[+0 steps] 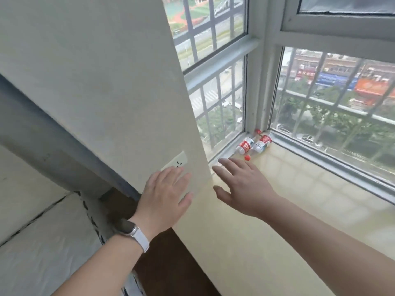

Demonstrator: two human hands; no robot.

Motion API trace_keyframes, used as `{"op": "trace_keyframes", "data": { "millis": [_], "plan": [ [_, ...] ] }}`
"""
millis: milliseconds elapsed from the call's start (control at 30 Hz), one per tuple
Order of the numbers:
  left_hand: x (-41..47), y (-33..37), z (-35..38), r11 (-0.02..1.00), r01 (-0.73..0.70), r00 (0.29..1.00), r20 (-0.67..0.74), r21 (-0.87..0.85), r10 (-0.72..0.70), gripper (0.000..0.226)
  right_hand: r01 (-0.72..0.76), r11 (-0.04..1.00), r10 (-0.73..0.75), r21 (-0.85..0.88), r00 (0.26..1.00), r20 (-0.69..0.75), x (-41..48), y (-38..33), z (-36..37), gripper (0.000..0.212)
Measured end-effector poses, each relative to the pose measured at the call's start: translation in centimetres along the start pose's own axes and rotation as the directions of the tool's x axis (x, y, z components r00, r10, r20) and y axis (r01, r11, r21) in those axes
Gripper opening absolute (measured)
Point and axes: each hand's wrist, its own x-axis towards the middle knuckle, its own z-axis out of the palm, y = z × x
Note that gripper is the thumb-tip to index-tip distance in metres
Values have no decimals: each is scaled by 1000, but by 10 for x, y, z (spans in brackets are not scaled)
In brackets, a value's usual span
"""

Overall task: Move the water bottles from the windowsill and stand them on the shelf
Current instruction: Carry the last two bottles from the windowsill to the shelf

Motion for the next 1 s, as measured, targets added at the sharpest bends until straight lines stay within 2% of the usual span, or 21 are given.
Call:
{"op": "trace_keyframes", "data": {
  "millis": [233,333,567,800,900,1000],
  "plan": [
    [88,17,32,980,-164,986,-32,-111,162,46,-238,970,240,-40,970,30,3,62,1,54],
    [125,21,53,963,-193,981,-31,-190,190,47,-332,943,333,-36,942,42,5,82,9,54],
    [224,23,131,919,-200,956,137,-341,259,53,-504,855,515,-125,853,81,31,135,49,54],
    [307,43,232,874,-58,952,238,-483,194,60,-617,774,633,-141,750,193,72,202,117,56],
    [338,50,279,842,72,934,332,-535,131,53,-622,766,643,-162,741,196,86,238,153,52],
    [365,57,326,763,245,907,420,-598,37,44,-648,745,668,-159,721,185,101,271,190,52]
  ]
}}
